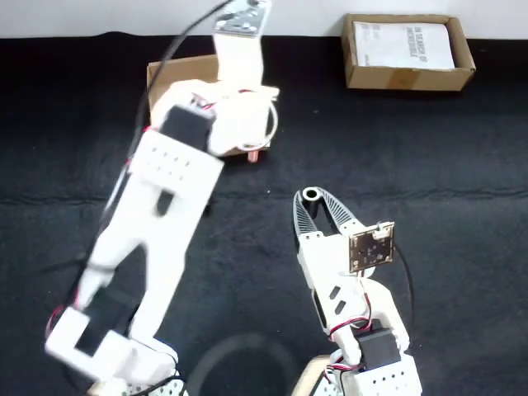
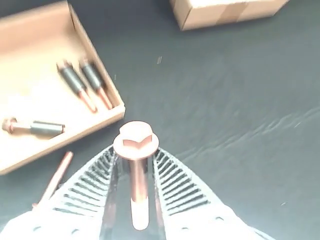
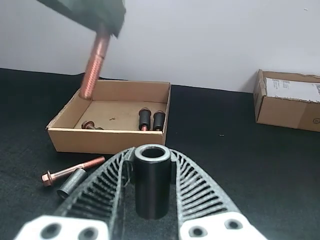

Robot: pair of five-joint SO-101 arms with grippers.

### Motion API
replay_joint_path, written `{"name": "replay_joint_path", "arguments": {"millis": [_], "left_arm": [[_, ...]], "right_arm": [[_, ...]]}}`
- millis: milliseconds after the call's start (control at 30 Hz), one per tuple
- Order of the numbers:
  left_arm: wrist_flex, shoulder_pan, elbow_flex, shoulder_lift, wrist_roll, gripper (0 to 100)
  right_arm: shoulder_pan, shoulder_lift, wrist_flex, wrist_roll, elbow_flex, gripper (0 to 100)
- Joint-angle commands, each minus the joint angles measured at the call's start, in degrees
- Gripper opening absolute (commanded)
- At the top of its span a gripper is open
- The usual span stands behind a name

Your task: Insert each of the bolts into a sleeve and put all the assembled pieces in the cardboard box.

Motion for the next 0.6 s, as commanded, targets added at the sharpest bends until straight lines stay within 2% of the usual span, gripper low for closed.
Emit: {"name": "replay_joint_path", "arguments": {"millis": [0, 167, 300, 433, 567], "left_arm": [[-8.44, 1.8, 10.95, -15.87, 0.44, 1], [-25.41, 1.8, 33.1, -31.78, 0.44, 1], [-35.96, 1.89, 48.13, -42.15, 0.44, 1], [-45.98, 1.89, 58.33, -49.63, 0.53, 1], [-51.16, 1.89, 63.43, -53.58, 0.62, 1]], "right_arm": [[-0.48, -1.1, -0.22, 0.44, 8.13, 0.8], [-0.48, -1.01, -0.22, 0.26, 8.13, 0.8], [-0.48, -0.66, -0.22, 0.26, 8.13, 0.8], [-0.48, -0.66, -0.22, 0.26, 8.13, 0.8], [-0.48, -0.66, -0.22, 0.26, 8.13, 0.8]]}}
